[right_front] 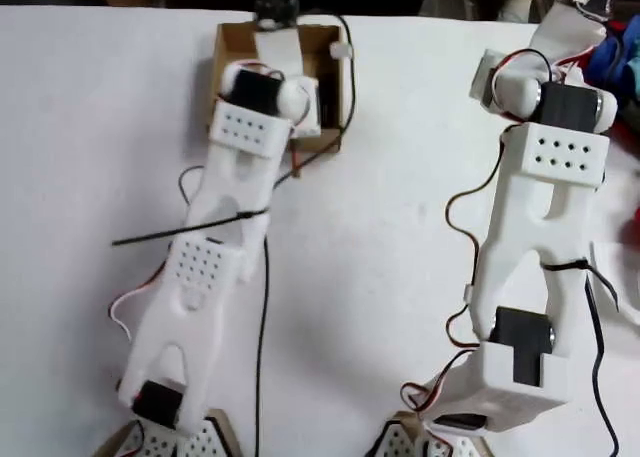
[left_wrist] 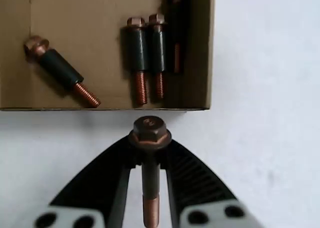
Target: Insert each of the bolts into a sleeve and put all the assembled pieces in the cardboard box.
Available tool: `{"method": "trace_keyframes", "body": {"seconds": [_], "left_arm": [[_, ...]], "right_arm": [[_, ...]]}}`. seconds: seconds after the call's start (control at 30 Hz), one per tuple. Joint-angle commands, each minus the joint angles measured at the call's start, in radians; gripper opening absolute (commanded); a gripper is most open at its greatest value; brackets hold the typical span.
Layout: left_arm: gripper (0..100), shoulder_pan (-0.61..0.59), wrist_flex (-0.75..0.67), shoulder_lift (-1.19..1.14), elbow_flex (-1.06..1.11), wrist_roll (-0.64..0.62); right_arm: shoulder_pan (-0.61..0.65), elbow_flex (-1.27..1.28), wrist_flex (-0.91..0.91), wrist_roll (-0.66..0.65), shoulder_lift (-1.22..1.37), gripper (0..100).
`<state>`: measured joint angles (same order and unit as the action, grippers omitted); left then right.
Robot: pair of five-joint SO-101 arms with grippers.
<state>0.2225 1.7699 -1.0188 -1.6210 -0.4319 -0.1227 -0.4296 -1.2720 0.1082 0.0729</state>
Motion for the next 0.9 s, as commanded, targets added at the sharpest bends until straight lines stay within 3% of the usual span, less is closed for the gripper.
{"method": "trace_keyframes", "body": {"seconds": [0.0,0.17,0.37,0.57,0.7,0.87], "left_arm": [[2,0.015,0.017,0.176,-0.044,0.006],[3,0.084,0.018,0.299,-0.001,0.011],[3,0.149,0.017,0.531,0.346,0.012],[3,0.118,0.003,0.819,0.624,0.014],[3,0.060,-0.087,0.965,0.746,0.014],[2,-0.015,-0.299,0.977,1.033,0.015]], "right_arm": [[-0.008,-0.048,0.004,0.009,-0.010,1.9],[-0.012,-0.051,0.004,0.009,-0.010,1.9],[-0.008,-0.051,0.004,0.009,-0.010,1.9],[-0.007,-0.048,0.005,0.009,-0.010,1.9],[0.015,-0.046,0.005,0.009,-0.002,1.9],[0.085,-0.044,-0.007,0.003,-0.007,1.9]]}}
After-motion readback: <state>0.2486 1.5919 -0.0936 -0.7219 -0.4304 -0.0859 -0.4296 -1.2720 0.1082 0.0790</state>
